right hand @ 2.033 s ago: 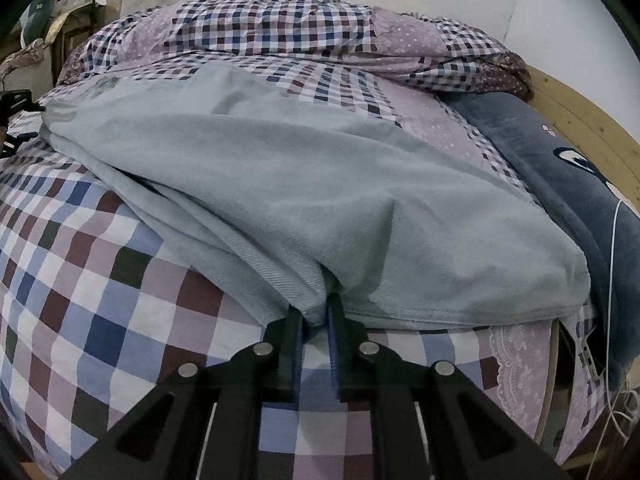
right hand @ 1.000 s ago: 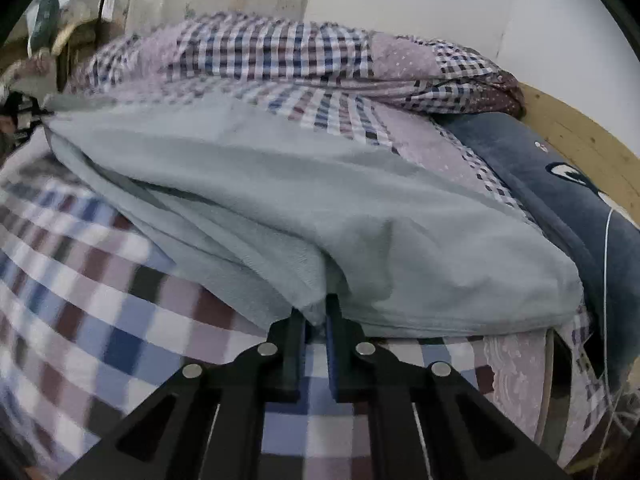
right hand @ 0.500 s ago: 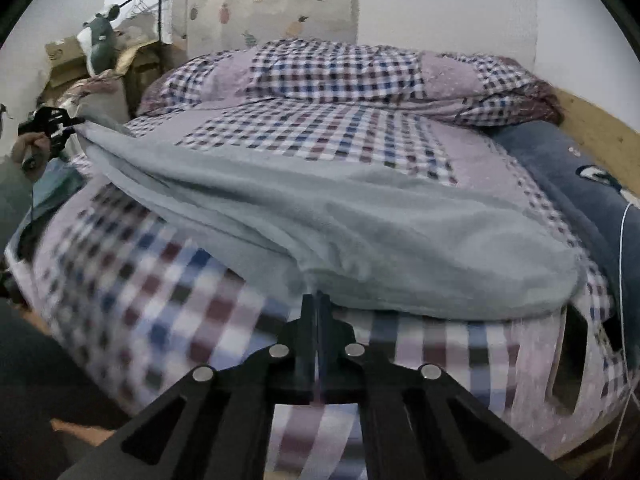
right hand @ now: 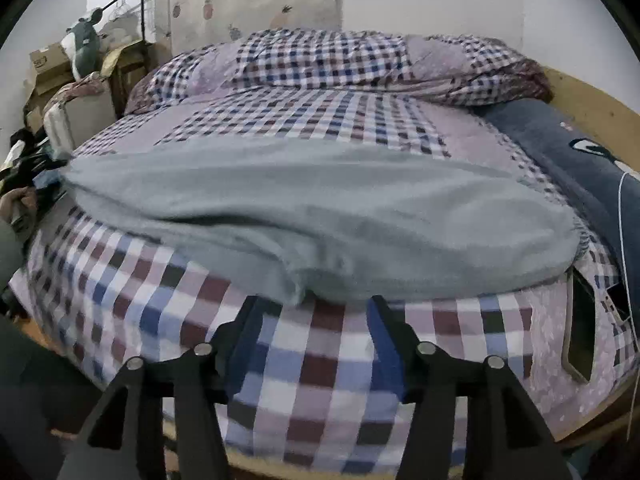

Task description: Fold clothes

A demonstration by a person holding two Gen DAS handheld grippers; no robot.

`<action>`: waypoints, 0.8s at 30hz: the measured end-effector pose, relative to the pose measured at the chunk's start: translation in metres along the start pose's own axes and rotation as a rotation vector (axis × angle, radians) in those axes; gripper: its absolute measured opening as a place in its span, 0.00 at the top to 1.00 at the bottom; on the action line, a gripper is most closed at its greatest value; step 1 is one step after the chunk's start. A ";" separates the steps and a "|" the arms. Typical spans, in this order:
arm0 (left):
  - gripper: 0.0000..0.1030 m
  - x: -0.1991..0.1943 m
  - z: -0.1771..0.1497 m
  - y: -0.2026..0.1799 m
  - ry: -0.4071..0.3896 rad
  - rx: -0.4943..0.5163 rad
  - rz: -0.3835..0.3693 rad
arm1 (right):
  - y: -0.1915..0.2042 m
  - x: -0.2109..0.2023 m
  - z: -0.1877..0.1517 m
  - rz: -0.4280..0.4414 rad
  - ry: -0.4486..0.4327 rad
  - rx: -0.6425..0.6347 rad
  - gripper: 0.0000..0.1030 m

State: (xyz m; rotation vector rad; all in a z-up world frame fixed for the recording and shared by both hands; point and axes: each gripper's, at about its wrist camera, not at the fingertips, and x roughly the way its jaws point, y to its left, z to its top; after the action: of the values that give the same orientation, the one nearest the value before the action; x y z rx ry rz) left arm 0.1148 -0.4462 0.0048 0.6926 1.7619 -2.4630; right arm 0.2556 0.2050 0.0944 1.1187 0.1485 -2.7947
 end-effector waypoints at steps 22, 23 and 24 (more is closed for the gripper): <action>0.67 0.030 0.012 0.008 0.127 -0.042 0.063 | 0.003 0.038 0.001 -0.029 0.172 -0.045 0.94; 0.64 0.026 0.012 0.006 0.134 -0.045 0.079 | 0.005 0.039 -0.002 -0.034 0.177 -0.053 0.94; 0.62 0.020 0.012 0.005 0.127 -0.050 0.092 | 0.006 0.039 -0.005 -0.038 0.181 -0.060 0.94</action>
State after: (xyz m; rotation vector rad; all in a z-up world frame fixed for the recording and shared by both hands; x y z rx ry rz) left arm 0.0941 -0.4546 -0.0044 0.9230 1.7829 -2.3557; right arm 0.2317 0.1965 0.0633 1.3673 0.2724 -2.6980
